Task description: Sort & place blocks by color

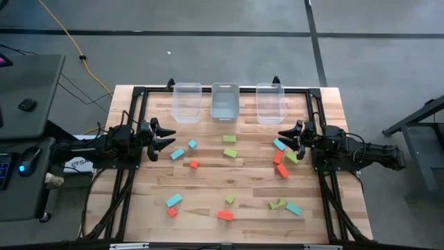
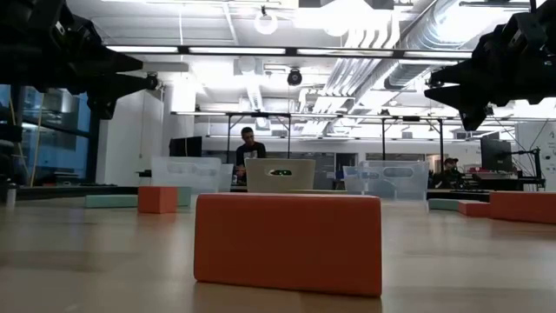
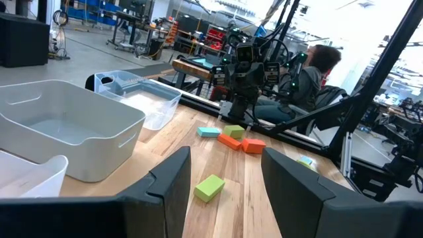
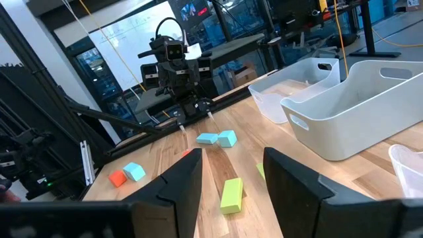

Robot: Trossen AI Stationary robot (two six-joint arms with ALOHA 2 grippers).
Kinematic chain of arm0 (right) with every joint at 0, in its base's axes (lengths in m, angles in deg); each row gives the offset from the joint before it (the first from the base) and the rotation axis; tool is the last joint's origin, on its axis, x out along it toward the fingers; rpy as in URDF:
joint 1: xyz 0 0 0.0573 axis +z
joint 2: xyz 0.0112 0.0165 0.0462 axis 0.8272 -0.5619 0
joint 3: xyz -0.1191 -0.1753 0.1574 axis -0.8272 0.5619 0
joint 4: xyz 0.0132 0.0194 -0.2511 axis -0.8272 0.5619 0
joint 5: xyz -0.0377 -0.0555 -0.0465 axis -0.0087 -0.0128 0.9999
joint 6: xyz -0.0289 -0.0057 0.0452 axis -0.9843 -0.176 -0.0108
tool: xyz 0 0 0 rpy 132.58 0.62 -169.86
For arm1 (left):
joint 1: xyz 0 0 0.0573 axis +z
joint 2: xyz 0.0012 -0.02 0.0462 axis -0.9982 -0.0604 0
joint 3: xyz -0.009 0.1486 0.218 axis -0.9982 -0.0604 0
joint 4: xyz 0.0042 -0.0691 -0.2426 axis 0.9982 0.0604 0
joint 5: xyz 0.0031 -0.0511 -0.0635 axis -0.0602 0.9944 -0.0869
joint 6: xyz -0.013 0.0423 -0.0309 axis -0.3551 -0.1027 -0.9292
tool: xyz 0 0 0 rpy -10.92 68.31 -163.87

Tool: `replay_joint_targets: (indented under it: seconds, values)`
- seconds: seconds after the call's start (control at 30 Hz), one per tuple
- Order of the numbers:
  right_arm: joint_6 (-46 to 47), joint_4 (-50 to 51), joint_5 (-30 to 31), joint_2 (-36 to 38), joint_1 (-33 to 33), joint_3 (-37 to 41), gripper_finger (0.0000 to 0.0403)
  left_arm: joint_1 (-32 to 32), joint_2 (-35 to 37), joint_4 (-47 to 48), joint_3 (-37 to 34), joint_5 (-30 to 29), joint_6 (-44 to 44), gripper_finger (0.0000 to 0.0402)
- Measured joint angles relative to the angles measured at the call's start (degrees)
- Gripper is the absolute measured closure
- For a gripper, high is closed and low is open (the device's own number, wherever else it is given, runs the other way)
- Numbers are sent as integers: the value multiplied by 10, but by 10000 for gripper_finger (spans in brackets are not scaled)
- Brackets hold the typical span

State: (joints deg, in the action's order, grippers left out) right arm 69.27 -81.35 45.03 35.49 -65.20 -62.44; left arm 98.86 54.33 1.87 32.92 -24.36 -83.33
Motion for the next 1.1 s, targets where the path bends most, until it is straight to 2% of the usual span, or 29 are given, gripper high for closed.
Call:
replay_joint_targets:
  seconds: [0.67,0.87,1.1]
  values:
    - [4,-2,14,0,0,0,252,0,0,-1,0,0,0,239]
    - [88,-11,37,0,0,0,252,0,0,-1,0,0,0,239]
    - [137,-25,37,0,0,0,252,0,0,-2,0,0,0,239]
